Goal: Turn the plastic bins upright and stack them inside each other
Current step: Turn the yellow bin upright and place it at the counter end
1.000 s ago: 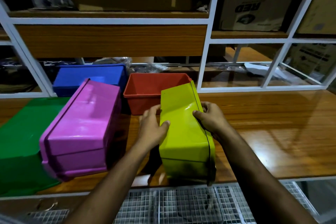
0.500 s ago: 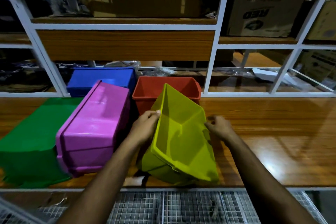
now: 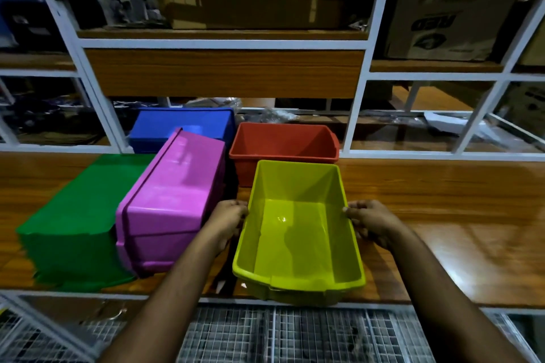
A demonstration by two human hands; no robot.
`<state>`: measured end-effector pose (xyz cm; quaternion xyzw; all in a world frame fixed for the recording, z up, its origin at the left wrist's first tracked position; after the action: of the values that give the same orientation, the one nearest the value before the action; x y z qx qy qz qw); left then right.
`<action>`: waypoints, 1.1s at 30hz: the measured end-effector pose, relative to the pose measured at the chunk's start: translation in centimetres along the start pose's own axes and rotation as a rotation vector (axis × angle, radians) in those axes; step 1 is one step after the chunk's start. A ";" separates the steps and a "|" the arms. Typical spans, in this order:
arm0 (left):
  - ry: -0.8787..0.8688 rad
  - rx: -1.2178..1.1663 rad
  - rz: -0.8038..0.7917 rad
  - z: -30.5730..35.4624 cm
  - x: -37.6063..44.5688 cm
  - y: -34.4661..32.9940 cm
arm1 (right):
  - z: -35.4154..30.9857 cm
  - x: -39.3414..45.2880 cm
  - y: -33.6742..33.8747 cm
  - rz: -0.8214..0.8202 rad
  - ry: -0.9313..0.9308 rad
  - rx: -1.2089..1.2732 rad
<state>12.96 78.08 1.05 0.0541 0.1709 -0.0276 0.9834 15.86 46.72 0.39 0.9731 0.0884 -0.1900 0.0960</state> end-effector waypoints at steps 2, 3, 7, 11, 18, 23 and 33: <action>0.012 -0.033 -0.053 0.0 0.2 -0.3 | 0.3 -0.2 0.3 0.005 0.000 0.053; 0.018 -0.040 -0.075 0.0 0.3 -0.4 | 0.4 -0.6 0.5 0.010 -0.001 0.077; 0.011 -0.046 -0.202 0.5 1.5 -2.6 | 2.4 -2.1 2.8 0.095 0.014 0.149; -0.010 -0.034 -0.326 1.5 2.9 -7.3 | 4.3 -6.9 5.8 0.174 0.006 0.246; -0.033 0.062 -0.657 3.5 1.7 -22.4 | 10.2 -18.1 15.8 0.475 0.099 0.406; 0.002 0.104 -0.864 4.2 -1.9 -35.6 | 15.1 -28.4 22.5 0.643 0.125 0.526; 0.113 0.159 -1.218 2.1 -12.6 -63.4 | 26.7 -47.8 37.6 0.894 0.078 0.651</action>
<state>-2.86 15.34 1.10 0.0212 0.2203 -0.5941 0.7734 -29.30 -1.95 0.33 0.9016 -0.3930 -0.1122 -0.1417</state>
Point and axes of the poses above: each hand's wrist, its own x-axis towards the middle knuckle, its own y-axis out of the back of the hand, z = x × y, the point moved 7 cm from there along x, towards the middle knuckle, and after that the axes turned 10 degrees about -z, right-handed, at the moved point
